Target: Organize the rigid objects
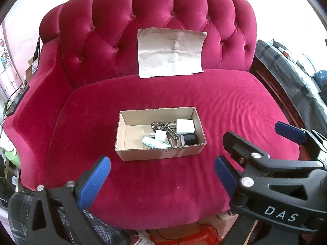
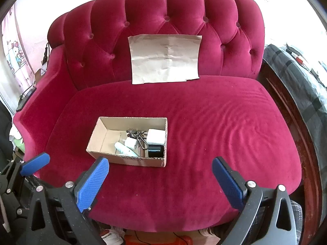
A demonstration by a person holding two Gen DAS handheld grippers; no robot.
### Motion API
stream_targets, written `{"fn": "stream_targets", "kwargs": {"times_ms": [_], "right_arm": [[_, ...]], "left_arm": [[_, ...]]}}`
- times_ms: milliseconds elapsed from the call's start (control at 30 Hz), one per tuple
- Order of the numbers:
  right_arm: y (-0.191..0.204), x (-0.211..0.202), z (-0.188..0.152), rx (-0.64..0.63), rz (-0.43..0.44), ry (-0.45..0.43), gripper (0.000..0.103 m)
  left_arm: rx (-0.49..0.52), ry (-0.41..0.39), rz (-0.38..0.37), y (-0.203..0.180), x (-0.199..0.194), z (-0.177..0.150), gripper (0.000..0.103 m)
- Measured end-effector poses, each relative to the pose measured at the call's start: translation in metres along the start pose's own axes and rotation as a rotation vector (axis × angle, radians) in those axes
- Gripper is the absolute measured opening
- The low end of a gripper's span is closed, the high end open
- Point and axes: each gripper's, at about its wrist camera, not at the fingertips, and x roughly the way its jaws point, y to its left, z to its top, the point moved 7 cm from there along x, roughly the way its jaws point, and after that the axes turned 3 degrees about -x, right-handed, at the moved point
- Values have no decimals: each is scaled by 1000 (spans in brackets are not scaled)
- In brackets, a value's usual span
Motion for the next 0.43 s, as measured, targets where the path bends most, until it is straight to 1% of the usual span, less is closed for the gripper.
{"fn": "stream_targets", "kwargs": {"times_ms": [433], "right_arm": [[1, 2, 0, 1, -1, 0, 103]], "left_arm": [[-9, 0, -8, 2, 6, 1, 103]]}}
